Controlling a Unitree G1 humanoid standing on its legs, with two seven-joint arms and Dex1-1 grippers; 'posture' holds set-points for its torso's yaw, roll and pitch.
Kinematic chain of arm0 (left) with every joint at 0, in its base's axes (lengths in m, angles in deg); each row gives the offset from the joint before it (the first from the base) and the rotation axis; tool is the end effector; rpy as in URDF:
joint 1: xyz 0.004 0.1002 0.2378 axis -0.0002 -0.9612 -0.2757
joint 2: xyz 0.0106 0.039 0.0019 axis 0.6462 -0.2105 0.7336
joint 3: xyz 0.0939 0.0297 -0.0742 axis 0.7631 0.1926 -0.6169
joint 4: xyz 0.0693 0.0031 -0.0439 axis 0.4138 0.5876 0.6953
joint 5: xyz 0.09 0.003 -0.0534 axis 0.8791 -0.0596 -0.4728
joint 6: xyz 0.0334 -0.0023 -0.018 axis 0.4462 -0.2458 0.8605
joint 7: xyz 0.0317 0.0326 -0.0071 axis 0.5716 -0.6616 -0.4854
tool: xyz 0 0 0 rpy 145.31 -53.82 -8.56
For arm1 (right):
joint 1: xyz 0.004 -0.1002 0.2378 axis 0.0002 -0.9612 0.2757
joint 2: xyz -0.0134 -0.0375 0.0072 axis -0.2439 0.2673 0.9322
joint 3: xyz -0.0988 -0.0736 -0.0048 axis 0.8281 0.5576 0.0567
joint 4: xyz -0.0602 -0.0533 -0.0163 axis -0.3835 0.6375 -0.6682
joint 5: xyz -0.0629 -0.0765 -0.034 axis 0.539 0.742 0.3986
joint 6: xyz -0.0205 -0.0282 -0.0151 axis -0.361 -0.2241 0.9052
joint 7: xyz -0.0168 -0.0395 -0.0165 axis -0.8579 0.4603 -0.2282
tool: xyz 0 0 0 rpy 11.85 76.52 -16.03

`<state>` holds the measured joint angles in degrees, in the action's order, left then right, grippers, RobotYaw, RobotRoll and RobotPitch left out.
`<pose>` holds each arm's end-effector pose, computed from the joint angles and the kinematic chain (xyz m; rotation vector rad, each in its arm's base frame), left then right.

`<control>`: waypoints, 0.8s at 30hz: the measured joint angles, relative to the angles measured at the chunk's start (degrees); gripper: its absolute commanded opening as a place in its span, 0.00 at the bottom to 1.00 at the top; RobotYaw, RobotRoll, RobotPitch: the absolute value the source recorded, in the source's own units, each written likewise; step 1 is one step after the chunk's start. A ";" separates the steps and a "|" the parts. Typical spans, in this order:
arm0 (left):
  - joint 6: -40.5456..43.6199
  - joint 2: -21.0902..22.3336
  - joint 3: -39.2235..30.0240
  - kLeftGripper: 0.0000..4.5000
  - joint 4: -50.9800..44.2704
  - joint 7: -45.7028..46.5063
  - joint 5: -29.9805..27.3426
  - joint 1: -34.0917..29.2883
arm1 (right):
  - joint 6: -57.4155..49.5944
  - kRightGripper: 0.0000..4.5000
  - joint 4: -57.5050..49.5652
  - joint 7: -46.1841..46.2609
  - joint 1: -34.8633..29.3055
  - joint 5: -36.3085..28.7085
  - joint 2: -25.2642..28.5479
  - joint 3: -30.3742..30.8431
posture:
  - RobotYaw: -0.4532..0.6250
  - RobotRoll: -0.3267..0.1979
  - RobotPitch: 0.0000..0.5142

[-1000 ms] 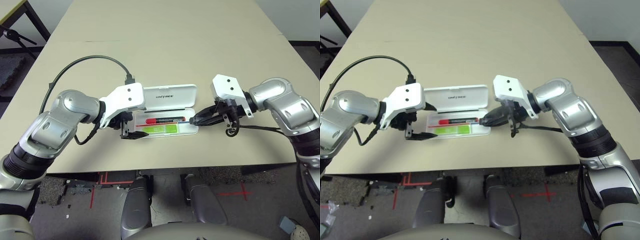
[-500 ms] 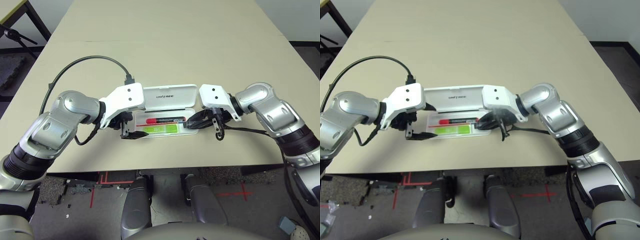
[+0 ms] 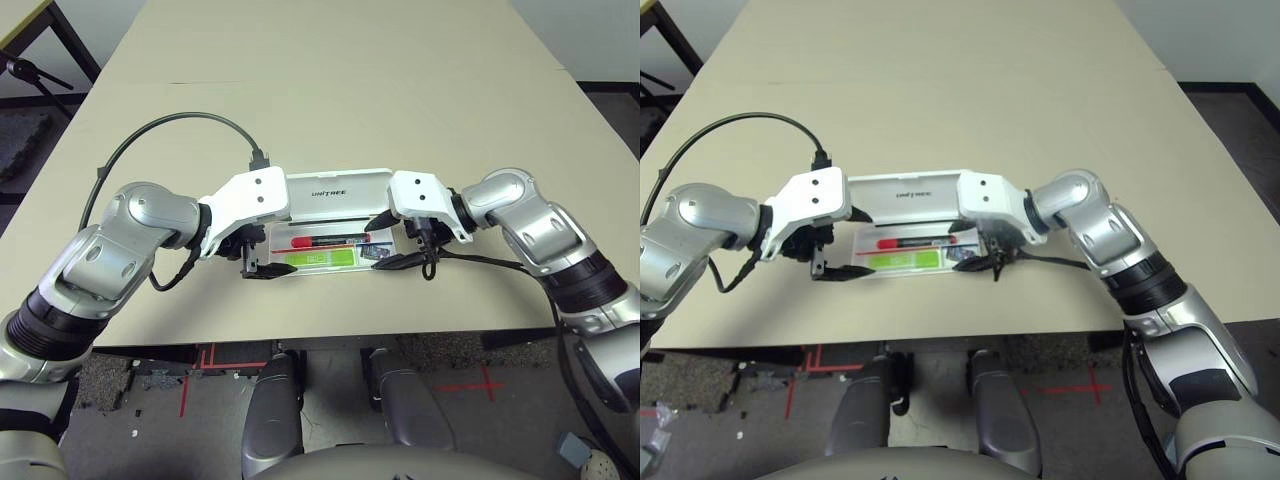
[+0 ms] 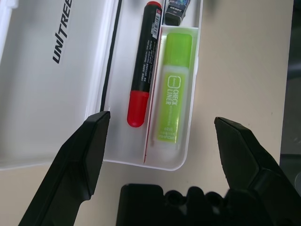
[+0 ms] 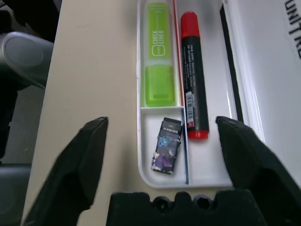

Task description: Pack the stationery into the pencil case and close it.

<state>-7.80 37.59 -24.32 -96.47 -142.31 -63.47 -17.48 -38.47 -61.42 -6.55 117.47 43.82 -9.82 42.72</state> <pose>0.2543 0.2112 0.2145 0.7950 0.4206 -1.1959 0.3133 -0.1781 0.1869 -0.6644 0.3495 1.4992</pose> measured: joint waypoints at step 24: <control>2.48 3.52 -3.52 1.00 -1.70 0.43 -1.04 -5.21 | -9.37 0.99 7.05 -5.67 -4.28 -12.68 16.41 -17.01 | 0.38 0.62 0.40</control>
<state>-5.31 41.11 -27.84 -98.17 -141.88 -64.51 -22.69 -47.83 -54.37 -12.23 113.18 31.13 6.59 25.71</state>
